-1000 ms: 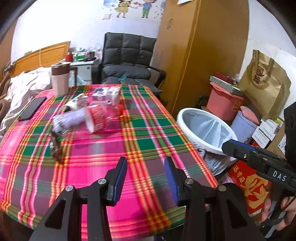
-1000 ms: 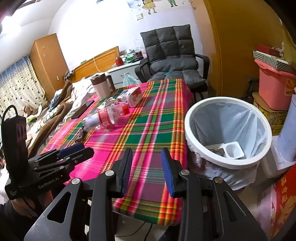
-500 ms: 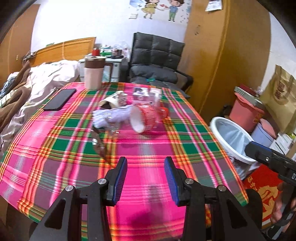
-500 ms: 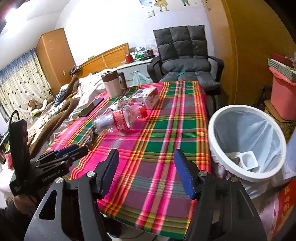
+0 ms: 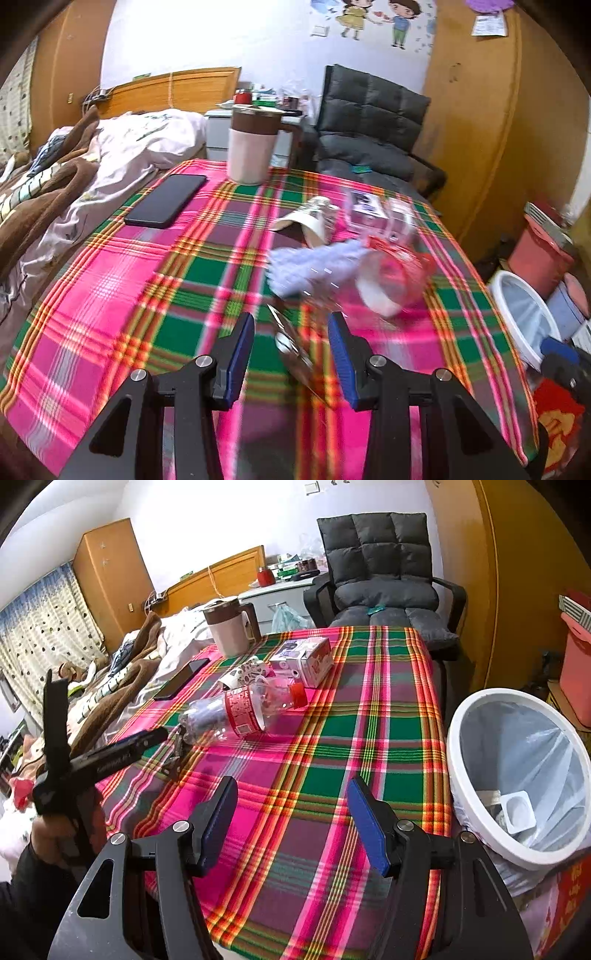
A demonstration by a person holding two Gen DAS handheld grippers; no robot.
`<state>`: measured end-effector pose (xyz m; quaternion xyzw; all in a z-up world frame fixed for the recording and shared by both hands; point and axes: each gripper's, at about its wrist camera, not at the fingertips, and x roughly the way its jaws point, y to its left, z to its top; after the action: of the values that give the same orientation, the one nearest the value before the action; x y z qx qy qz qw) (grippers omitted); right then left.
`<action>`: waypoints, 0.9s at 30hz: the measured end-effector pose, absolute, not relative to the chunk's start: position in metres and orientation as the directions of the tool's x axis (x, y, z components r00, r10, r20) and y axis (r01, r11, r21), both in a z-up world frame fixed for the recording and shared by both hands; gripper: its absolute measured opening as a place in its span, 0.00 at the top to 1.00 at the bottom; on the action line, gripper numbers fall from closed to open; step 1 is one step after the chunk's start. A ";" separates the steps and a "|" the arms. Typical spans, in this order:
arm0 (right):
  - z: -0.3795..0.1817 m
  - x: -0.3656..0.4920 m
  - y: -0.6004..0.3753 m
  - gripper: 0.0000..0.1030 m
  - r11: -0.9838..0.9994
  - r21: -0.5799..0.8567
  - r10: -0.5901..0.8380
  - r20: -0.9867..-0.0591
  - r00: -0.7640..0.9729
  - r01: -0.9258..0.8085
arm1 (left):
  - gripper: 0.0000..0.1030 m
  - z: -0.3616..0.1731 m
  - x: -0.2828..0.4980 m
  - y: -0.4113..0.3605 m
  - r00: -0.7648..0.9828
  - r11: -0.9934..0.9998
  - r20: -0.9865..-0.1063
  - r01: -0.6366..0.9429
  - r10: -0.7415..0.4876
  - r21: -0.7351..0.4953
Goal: Collect trash
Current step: 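Move both open tools back over the table, then grasp the brown snack wrapper with the left tool while the right tool closes on the red-label bottle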
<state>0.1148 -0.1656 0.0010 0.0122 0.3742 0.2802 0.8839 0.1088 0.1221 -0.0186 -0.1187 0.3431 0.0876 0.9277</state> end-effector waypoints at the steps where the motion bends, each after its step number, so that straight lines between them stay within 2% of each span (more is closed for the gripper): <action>1: 0.000 0.116 -0.165 0.39 0.844 0.232 0.503 -0.657 0.561 -0.484 | 0.60 -0.020 0.114 0.126 0.746 0.955 -0.660 -0.252 0.088 -0.157; 7: -0.005 0.127 -0.169 0.39 0.851 0.241 0.493 -0.672 0.553 -0.466 | 0.60 -0.029 0.140 0.134 0.731 0.956 -0.680 -0.237 0.061 -0.170; 22: 0.000 0.132 -0.185 0.39 0.872 0.254 0.472 -0.660 0.585 -0.418 | 0.60 -0.031 0.129 0.051 0.719 0.971 -0.661 0.086 -0.215 -0.223; 27: 0.006 0.133 -0.183 0.39 0.877 0.249 0.466 -0.650 0.601 -0.411 | 0.60 -0.024 0.123 0.049 0.737 0.969 -0.638 0.100 -0.224 -0.225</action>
<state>0.1331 -0.1831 0.0059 0.0368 0.3734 0.2453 0.8939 0.1229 0.0488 -0.0243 -0.0883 0.3519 -0.0872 0.9278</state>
